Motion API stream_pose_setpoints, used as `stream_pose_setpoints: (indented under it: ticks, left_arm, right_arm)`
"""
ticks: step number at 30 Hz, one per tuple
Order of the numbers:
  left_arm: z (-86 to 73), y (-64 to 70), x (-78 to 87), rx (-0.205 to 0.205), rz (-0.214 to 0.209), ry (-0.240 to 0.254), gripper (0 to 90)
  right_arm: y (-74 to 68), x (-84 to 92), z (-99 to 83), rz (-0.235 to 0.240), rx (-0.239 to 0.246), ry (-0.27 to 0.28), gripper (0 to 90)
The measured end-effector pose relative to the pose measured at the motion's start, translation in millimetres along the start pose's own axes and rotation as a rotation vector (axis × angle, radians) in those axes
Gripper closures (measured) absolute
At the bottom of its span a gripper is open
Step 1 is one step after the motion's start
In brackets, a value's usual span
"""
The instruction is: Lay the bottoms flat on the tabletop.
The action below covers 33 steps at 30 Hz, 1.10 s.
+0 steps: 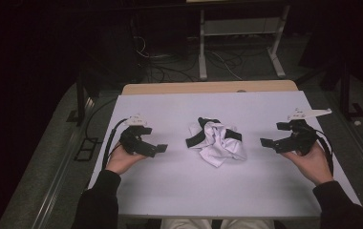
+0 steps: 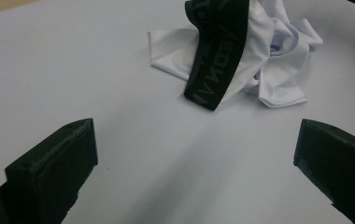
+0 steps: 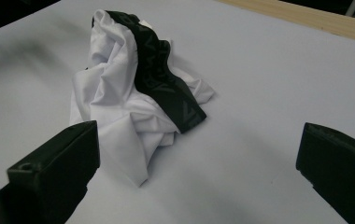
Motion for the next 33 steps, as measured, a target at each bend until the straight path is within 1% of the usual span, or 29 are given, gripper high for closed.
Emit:
stream_pose_setpoints:
  ticks: [2, 6, 9, 12, 13, 15, 17, 21, 22, 25, 26, 28, 30, 33]
  left_arm:
    - [1.1, -1.1, -3.7, 0.008, -0.005, 0.003, 0.1]
    - [3.3, -2.9, -9.0, 0.008, -0.006, -0.005, 0.1]
    - [7.3, -3.9, -11.3, 0.013, -0.016, 0.011, 0.1]
    - [9.5, -4.5, -12.8, 0.017, -0.025, 0.025, 0.1]
    - [12.6, -5.5, -15.3, 0.024, -0.028, 0.039, 0.1]
    - [15.0, -6.4, -17.8, 0.029, -0.028, 0.050, 0.1]
    - [17.3, -7.4, -21.8, 0.032, -0.026, 0.052, 0.2]
    - [22.4, -9.6, -29.3, 0.042, -0.021, 0.074, 0.2]
    - [23.1, -10.1, -30.6, 0.045, -0.025, 0.078, 0.2]
    - [25.4, -11.4, -36.8, 0.069, -0.046, 0.104, 0.2]
    - [25.3, -11.8, -37.9, 0.074, -0.053, 0.107, 0.2]
    - [25.2, -13.6, -40.9, 0.092, -0.072, 0.121, 0.2]
    - [24.7, -15.6, -44.7, 0.114, -0.079, 0.120, 0.2]
    - [24.3, -18.0, -49.9, 0.132, -0.077, 0.120, 0.2]
  right_arm:
    - [1.4, -3.8, 2.3, 0.007, -0.003, 0.000, 0.0]
    - [3.1, -10.1, 7.6, 0.012, -0.004, -0.004, 0.0]
    - [4.6, -14.1, 11.9, 0.014, -0.001, -0.003, 0.0]
    - [6.6, -18.0, 15.9, 0.021, -0.003, 0.010, 0.0]
    - [7.7, -19.9, 17.3, 0.027, -0.009, 0.017, 0.0]
    - [9.7, -23.0, 19.0, 0.037, -0.024, 0.034, 0.0]
    - [11.9, -26.0, 19.7, 0.040, -0.035, 0.043, 0.0]
    - [17.1, -34.8, 19.5, 0.029, -0.052, 0.032, 0.0]
    - [18.4, -37.2, 19.5, 0.021, -0.056, 0.028, 0.0]
    - [22.0, -41.6, 19.8, 0.004, -0.060, 0.026, 0.0]
    - [23.6, -43.3, 19.5, -0.002, -0.067, 0.024, 0.0]
    - [26.6, -45.7, 19.1, 0.001, -0.082, 0.029, 0.0]
    - [29.4, -47.7, 18.8, -0.004, -0.094, 0.032, 0.0]
    - [33.5, -51.3, 18.2, -0.033, -0.096, 0.027, 0.0]
Point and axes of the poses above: each handheld gripper's, and its own axes: x roughly backward along the jaws, z roughly out of its top, y roughly to its right, the point moved 6 cm from there along -x, roughly forward along the jaws, and after that the axes turned 13 degrees about -y, right-handed, at the moved point
